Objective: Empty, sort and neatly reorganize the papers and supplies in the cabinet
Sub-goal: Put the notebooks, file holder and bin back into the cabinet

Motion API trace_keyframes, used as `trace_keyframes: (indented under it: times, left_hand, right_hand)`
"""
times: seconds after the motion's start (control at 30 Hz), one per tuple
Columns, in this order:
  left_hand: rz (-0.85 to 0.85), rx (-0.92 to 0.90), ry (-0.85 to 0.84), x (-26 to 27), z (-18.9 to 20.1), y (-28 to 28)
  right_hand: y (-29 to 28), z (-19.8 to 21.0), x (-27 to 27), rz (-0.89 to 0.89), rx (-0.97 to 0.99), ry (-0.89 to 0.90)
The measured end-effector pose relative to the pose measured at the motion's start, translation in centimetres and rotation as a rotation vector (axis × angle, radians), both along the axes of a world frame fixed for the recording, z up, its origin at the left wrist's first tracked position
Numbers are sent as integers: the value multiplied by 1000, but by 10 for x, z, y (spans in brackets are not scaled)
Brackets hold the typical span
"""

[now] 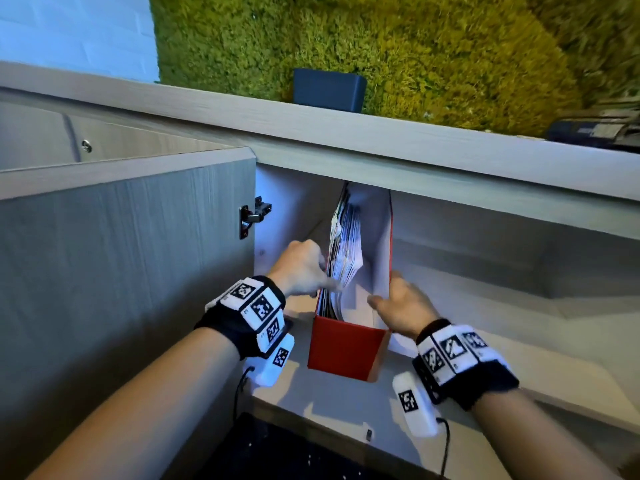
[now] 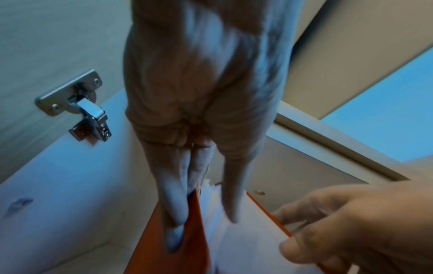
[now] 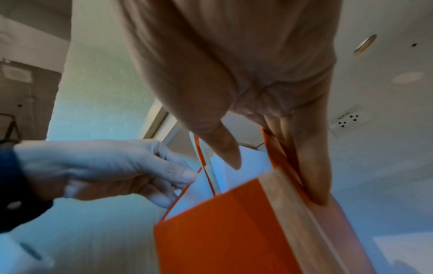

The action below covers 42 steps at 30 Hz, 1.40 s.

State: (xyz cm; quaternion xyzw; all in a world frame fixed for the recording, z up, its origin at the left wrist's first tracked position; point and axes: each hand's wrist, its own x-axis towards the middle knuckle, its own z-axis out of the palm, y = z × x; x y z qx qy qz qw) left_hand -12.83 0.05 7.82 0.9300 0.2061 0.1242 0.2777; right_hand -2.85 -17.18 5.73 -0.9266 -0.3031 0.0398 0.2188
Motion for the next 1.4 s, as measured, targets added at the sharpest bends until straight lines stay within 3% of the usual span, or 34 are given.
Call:
trace_keyframes:
  times: [0.13,0.2,0.4,0.47,0.53,0.63,1.13,1.27,1.4]
  left_hand:
    - [132,185,-58,2,-26,-9]
    - [189,179,-104,5,-31,-5]
    - [444,294,-208,2,-44,16]
    - [382,393,-393,0,-58,20]
    - [206,490,-483,3,-80,29]
    - [101,423,-464,12,-96,47]
    - [172,327,-250,27,-67,87]
    - [228,327,-116,29,-55,84]
    - [219,339,-38,35,-31,52]
  right_hand:
    - [-7,-19,-23,-36,18,-78]
    - [0,-24,-17,-39,53,-70]
    - [61,-45,17,66,268,161]
    - [81,-55,26,87,359,208]
    - [99,-69,38,106,473,269]
    - [122,-83,57,139,564,321]
    - [183,-93,84,137,576,426]
    - [177,-80,72,163,478,328]
    - [145,-45,51,205,164,127]
